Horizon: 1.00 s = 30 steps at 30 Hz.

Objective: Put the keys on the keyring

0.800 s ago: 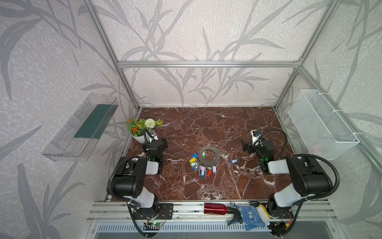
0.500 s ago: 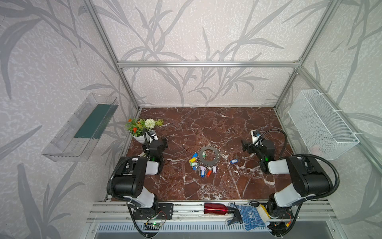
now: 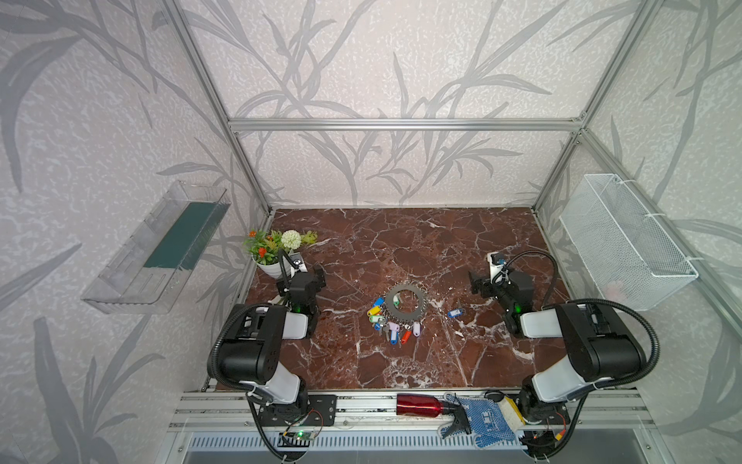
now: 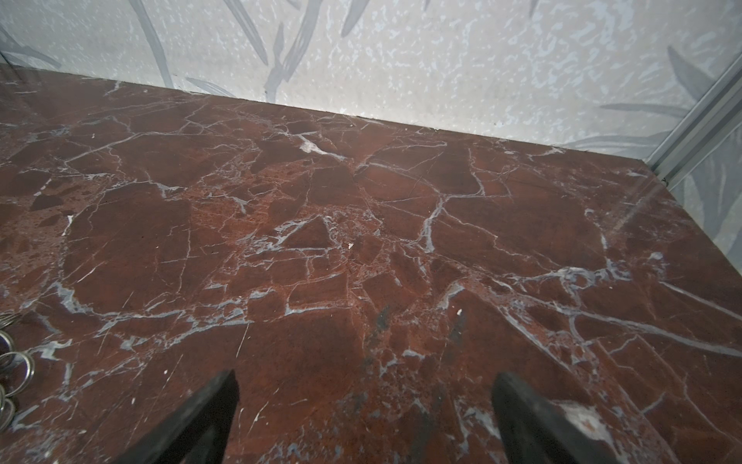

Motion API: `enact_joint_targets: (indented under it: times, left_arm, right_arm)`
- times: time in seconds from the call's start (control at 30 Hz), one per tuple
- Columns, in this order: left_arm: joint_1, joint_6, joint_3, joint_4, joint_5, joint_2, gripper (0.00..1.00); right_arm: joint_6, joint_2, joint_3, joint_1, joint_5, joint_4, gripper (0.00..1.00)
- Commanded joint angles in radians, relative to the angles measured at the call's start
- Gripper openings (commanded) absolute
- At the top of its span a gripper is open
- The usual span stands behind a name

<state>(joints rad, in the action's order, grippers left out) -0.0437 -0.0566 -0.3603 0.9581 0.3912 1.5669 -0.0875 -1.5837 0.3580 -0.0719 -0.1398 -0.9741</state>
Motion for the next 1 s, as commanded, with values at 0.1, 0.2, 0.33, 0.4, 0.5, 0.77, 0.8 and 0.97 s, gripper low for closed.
enact_joint_targets:
  times: [0.1,0.2,0.33,0.4,0.5,0.77,0.8,0.97]
  left_arm:
    - [0.005,-0.007,-0.008,0.018,-0.001,0.006,0.99]
    - [0.006,-0.007,-0.006,0.023,-0.001,0.007,0.99]
    - [0.016,-0.019,-0.008,0.013,-0.011,0.004,0.99]
    - [0.014,-0.016,-0.006,0.016,-0.010,0.004,0.99]
    - [-0.010,-0.010,-0.016,-0.056,0.036,-0.043,0.99]
    - [-0.075,0.029,-0.055,-0.209,0.213,-0.219,0.99]
    - [-0.077,0.015,-0.096,-0.326,0.212,-0.286,0.99]
    - [-0.073,-0.433,-0.275,-0.784,0.106,-0.409,0.99]
  right_arm:
    - [-0.009,-0.001,0.009,-0.003,0.005,-0.023,0.99]
    - [-0.008,-0.002,0.009,-0.003,0.004,-0.023,0.99]
    - [-0.005,-0.004,0.009,-0.001,0.003,-0.024,0.99]
    - [0.028,-0.002,0.018,0.000,0.099,-0.001,0.99]
    - [0.041,0.007,0.020,0.003,0.117,-0.001,0.99]
    - [0.295,0.408,0.214,-0.055,0.368,0.502,0.99]
    - [0.417,0.436,0.216,-0.049,0.402,0.535,0.99]
    - [0.754,0.465,0.152,0.063,0.213,0.510,0.99]
